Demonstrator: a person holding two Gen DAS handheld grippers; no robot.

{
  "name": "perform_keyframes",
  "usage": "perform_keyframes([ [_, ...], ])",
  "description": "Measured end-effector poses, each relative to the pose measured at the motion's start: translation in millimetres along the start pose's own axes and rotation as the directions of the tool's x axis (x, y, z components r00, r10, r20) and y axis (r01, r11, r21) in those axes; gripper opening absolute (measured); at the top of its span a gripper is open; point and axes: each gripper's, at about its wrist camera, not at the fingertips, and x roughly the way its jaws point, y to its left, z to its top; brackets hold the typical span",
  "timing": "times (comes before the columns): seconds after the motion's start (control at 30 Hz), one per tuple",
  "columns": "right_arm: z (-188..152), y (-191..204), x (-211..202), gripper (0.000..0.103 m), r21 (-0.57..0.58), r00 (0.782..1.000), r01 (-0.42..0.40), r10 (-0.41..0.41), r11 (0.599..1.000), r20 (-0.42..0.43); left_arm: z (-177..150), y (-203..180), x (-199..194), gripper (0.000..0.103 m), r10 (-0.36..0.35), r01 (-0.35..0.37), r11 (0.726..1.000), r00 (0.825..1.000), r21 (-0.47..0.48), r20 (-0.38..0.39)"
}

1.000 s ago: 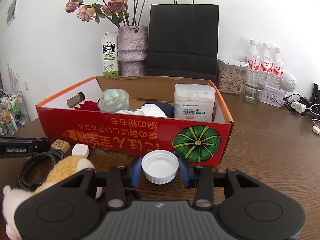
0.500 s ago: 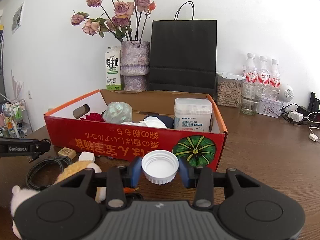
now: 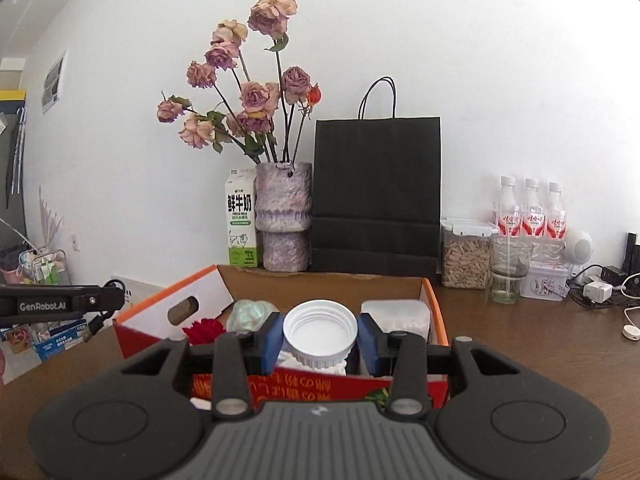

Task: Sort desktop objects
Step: 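Carry the cap and USB cable over the box with both grippers, then open both grippers to drop the cap and cable into the box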

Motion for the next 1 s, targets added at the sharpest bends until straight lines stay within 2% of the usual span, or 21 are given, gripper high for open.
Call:
perform_keyframes([
  [0.13,22,5,36,0.039,0.015,0.999,-0.036,0.036,0.999,-0.005,19,-16,34,0.031,-0.014,0.015,1.000,1.000,-0.014,0.020],
  [0.23,24,14,71,0.039,0.005,1.000,-0.017,0.017,1.000,-0.011,23,-23,67,0.031,0.042,-0.042,0.999,0.999,-0.014,0.019],
  [0.3,15,15,88,0.039,0.025,0.999,-0.029,0.030,0.999,-0.040,18,-22,88,0.031,0.106,-0.106,0.994,0.994,-0.005,-0.007],
  [0.37,6,15,102,0.039,0.006,0.995,-0.044,0.045,0.999,-0.087,13,-16,103,0.031,0.098,-0.098,0.995,0.993,0.005,-0.063],
  [0.5,0,13,113,0.039,0.013,0.992,-0.034,0.036,0.999,-0.122,9,-7,111,0.031,0.082,-0.083,0.997,0.991,-0.005,-0.108],
  [0.73,-5,15,109,0.039,0.001,0.992,-0.020,0.020,1.000,-0.128,0,-17,104,0.032,0.095,-0.090,0.994,0.991,0.060,-0.090],
  [0.77,-5,15,107,0.041,-0.002,0.992,-0.019,0.019,1.000,-0.122,-1,-18,103,0.037,0.107,-0.102,0.993,0.991,0.065,-0.081],
  [0.8,-5,15,105,0.052,-0.006,0.993,-0.020,0.019,1.000,-0.118,-3,-19,102,0.052,0.118,-0.113,0.991,0.990,0.067,-0.073],
  [0.83,-5,16,103,0.059,-0.009,0.993,-0.018,0.017,1.000,-0.113,-5,-21,101,0.061,0.127,-0.122,0.990,0.990,0.070,-0.063],
  [0.87,-5,15,100,0.075,-0.011,0.995,-0.013,0.012,1.000,-0.102,-5,-22,99,0.082,0.132,-0.128,0.989,0.990,0.074,-0.053],
  [0.9,-4,15,96,0.085,-0.010,0.996,-0.005,0.004,1.000,-0.088,-5,-21,96,0.098,0.151,-0.148,0.987,0.988,0.070,-0.036],
  [0.93,-3,14,92,0.088,-0.008,0.997,0.015,-0.016,1.000,-0.074,-5,-21,92,0.103,0.160,-0.159,0.985,0.987,0.065,-0.014],
  [1.0,-2,9,83,0.100,0.007,0.999,0.021,-0.021,1.000,-0.050,-4,-19,85,0.103,0.148,-0.149,0.988,0.989,0.046,0.020],
])
